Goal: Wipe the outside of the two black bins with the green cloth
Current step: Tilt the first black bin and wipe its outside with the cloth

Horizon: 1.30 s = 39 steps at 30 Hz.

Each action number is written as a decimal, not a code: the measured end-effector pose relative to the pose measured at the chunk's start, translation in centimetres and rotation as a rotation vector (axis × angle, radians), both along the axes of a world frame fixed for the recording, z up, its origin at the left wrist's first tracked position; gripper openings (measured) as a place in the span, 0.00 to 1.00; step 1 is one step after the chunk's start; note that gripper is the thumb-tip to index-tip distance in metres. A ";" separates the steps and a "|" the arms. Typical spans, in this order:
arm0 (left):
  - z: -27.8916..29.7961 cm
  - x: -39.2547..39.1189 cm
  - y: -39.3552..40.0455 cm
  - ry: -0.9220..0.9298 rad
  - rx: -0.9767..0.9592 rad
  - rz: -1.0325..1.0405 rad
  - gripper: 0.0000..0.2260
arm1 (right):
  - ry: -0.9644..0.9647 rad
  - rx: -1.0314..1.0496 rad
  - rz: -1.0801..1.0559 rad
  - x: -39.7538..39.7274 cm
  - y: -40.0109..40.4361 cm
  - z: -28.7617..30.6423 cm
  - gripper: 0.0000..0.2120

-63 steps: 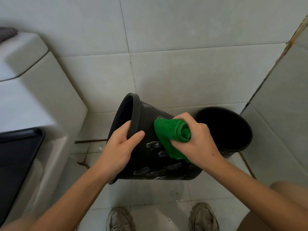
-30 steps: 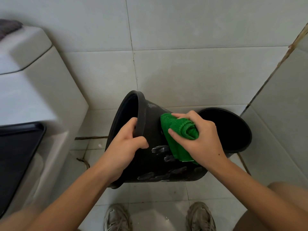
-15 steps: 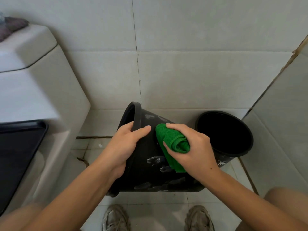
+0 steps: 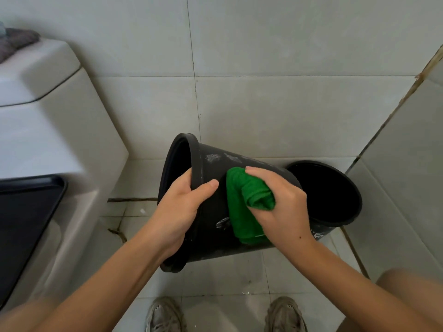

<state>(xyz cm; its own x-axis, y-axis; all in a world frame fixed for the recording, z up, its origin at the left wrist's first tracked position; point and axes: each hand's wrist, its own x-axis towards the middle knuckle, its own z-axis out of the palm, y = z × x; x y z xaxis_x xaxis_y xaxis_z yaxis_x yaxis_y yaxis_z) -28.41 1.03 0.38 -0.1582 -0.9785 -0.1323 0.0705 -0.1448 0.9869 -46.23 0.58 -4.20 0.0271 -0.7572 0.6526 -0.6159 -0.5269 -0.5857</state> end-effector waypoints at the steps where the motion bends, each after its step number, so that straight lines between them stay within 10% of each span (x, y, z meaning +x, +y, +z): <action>1: -0.1 -0.1 0.0 -0.003 -0.028 0.006 0.14 | -0.010 -0.007 -0.004 0.3 0.2 0.1 0.20; 10: 0.0 -0.2 0.5 -0.080 -0.206 0.008 0.36 | -0.061 0.057 -0.123 -0.4 -0.4 1.7 0.25; 39: 0.7 0.7 0.8 0.018 -0.313 0.098 0.37 | 0.069 -0.132 -0.066 2.1 0.3 3.1 0.10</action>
<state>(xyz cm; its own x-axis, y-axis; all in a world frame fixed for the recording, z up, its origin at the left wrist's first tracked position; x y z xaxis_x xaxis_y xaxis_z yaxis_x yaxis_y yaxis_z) -27.70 1.82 1.09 -0.0612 -0.9819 0.1791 0.0871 0.1735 0.9810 -44.14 0.87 -1.12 0.0281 -0.6665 0.7450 -0.6879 -0.5536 -0.4694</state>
